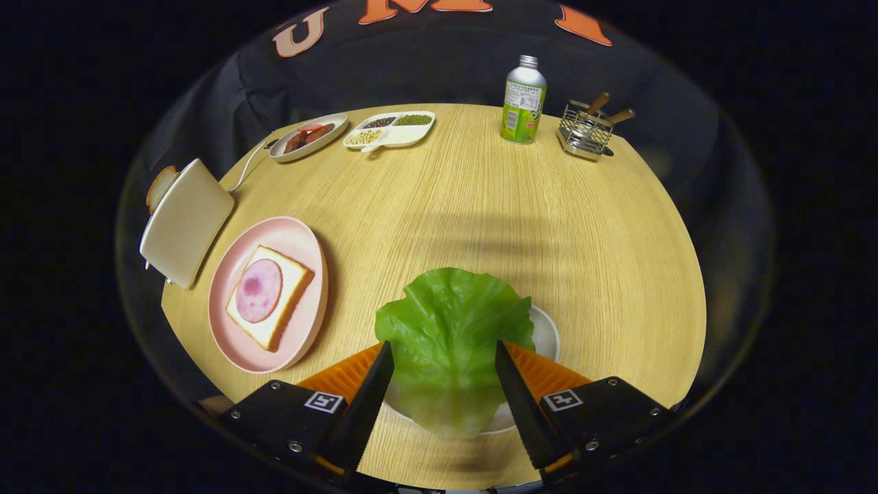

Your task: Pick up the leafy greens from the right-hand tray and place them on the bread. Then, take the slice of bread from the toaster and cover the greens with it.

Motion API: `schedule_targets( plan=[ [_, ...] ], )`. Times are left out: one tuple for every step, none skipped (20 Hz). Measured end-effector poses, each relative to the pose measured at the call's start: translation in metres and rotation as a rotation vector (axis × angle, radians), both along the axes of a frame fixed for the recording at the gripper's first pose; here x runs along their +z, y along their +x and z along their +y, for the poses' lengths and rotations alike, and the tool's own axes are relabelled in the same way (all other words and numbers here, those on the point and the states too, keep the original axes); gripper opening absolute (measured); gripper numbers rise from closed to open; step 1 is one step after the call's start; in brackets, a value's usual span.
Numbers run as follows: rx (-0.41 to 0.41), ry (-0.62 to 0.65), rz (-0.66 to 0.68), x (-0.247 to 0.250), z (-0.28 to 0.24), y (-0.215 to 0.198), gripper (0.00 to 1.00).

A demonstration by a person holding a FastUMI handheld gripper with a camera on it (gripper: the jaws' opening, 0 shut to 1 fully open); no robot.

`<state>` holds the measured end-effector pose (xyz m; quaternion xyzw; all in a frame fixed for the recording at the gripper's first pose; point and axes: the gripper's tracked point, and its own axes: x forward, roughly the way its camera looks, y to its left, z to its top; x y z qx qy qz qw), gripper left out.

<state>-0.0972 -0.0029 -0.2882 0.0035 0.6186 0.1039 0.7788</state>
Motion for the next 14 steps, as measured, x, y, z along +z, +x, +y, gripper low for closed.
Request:
schedule_targets(
  plan=[
    [0.003,-0.011,0.007,-0.004,-0.002,-0.001,0.89],
    [0.008,-0.014,0.015,-0.006,-0.002,-0.005,0.89],
    [0.016,-0.018,0.025,-0.01,-0.001,-0.008,0.88],
    [0.028,-0.024,0.01,-0.009,-0.003,-0.008,0.87],
    [0.037,-0.033,0.017,-0.007,-0.003,-0.009,0.87],
    [0.038,-0.032,0.011,-0.007,-0.003,-0.009,0.85],
    [0.042,-0.031,0.02,-0.01,-0.002,-0.011,0.84],
    [0.043,-0.029,0.009,-0.008,-0.001,-0.009,0.82],
    [0.054,-0.029,0.014,-0.008,0.001,-0.01,0.8],
    [0.059,-0.026,0.004,-0.008,0.003,-0.009,0.76],
    [0.071,-0.024,-0.001,-0.007,0.005,-0.009,0.7],
    [0.082,-0.023,-0.002,-0.007,0.006,-0.01,0.66],
    [0.084,-0.025,-0.007,-0.007,0.006,-0.01,0.56],
    [0.081,-0.024,-0.009,-0.007,0.007,-0.009,0.52]
  ],
)
